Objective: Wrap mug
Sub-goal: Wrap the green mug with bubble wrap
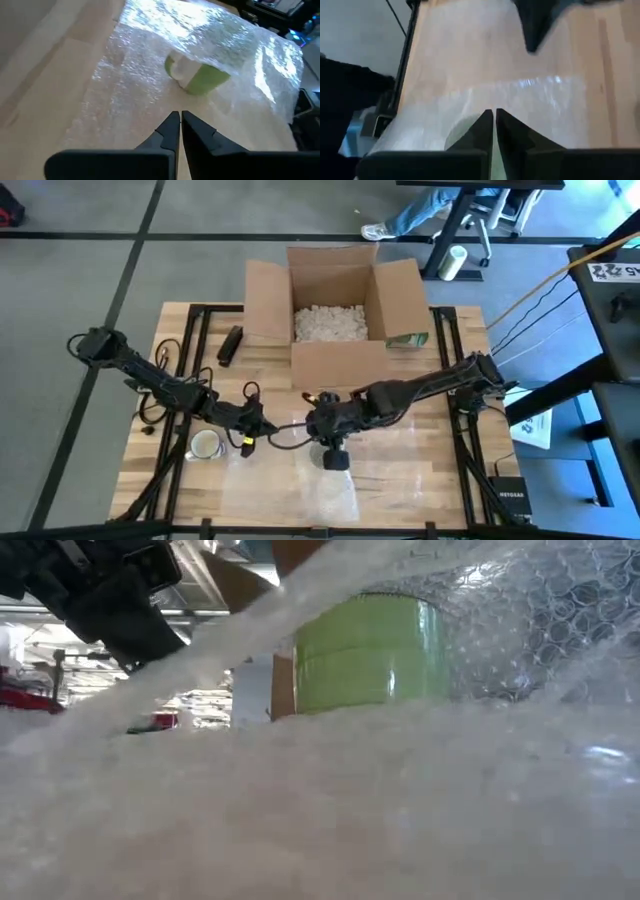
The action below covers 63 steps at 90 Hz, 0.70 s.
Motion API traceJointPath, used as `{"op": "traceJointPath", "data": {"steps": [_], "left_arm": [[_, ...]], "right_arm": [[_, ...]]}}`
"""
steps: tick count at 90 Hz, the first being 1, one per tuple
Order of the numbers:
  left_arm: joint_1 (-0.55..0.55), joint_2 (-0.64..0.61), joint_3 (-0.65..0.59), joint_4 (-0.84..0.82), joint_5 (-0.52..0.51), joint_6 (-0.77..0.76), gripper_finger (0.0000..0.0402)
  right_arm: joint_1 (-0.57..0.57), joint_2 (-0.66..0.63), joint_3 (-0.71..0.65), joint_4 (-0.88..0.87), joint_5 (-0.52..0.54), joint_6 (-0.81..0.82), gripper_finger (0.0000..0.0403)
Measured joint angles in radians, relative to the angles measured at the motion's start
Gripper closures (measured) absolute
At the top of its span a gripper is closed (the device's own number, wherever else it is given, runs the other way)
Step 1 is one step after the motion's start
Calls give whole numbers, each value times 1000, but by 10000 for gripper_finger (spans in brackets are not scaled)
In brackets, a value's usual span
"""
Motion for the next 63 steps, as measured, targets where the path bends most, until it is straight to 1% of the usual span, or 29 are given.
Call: {"op": "traceJointPath", "data": {"steps": [8, 18, 30, 37, 63], "left_arm": [[-28, 0, 0, 16, -19, 0, 402], [-63, 0, 0, 16, -54, 0, 402], [-98, 0, 0, 19, -84, -17, 402], [-118, 0, 0, 19, -102, -34, 402], [-174, 0, 0, 20, -109, -78, 402]], "right_arm": [[15, 11, -2, -48, -2, 69, 402], [38, 49, -2, -39, -6, 110, 402], [53, 115, -2, -37, -49, 162, 402], [58, 148, -2, -32, -57, 183, 402], [52, 219, -2, 24, -49, 251, 403]]}}
